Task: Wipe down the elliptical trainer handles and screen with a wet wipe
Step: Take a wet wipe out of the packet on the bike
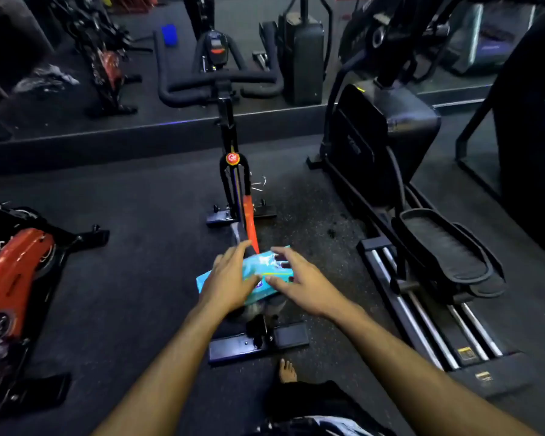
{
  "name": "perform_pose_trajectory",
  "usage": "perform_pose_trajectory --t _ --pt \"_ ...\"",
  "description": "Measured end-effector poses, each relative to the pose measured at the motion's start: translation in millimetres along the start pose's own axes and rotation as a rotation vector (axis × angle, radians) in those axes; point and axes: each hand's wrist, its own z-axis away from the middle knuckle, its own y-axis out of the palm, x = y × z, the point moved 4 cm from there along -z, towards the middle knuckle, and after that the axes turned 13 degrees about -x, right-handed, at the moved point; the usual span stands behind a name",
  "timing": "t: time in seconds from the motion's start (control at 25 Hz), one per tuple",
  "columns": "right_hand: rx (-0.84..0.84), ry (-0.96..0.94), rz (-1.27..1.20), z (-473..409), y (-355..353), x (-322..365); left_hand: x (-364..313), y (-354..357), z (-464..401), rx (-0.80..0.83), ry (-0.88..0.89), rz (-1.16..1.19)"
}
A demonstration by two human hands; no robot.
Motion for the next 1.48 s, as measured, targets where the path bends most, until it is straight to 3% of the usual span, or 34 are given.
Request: perform_pose_trajectory --t 0.16,0.4,0.64,0.8,1.0,1.12,1.32,1.48 --pt "0.073 -0.049 0.082 -38.5 10.0 -18.3 21.4 17.0 -14.5 0.117 0.051 -0.200" --pt "0.285 -0.044 0.181 -72.7 34.0 -41.5 42.0 31.8 -28.0 0.149 -0.027 -0.166" --pt "0.315 -0.009 0.151 -88.8 46.5 -47.8 57.6 14.5 -24.1 0.198 -0.101 0.105" --pt "0.404 -0.177 0.316 -86.2 54.5 -43.0 75.0 3.5 -19.8 0.210 -0.132 0.270" --pt "0.347 -0.206 0.434 -88.6 67.0 -43.8 74.4 6.6 -11.8 0.126 -0.210 0.422" --pt "0.368 -0.231 0.443 -91.6 70.5 -45.9 69.9 8.6 -12.1 0.032 -0.262 0.368" --pt "0.368 -0.292 0.467 -97.3 76.0 -45.1 59.8 18.0 -10.2 0.018 -0.160 0.218" --pt "0.397 -0.255 0.233 -101.8 71.8 -47.7 53.2 26.2 -8.5 0.026 -0.121 0.049"
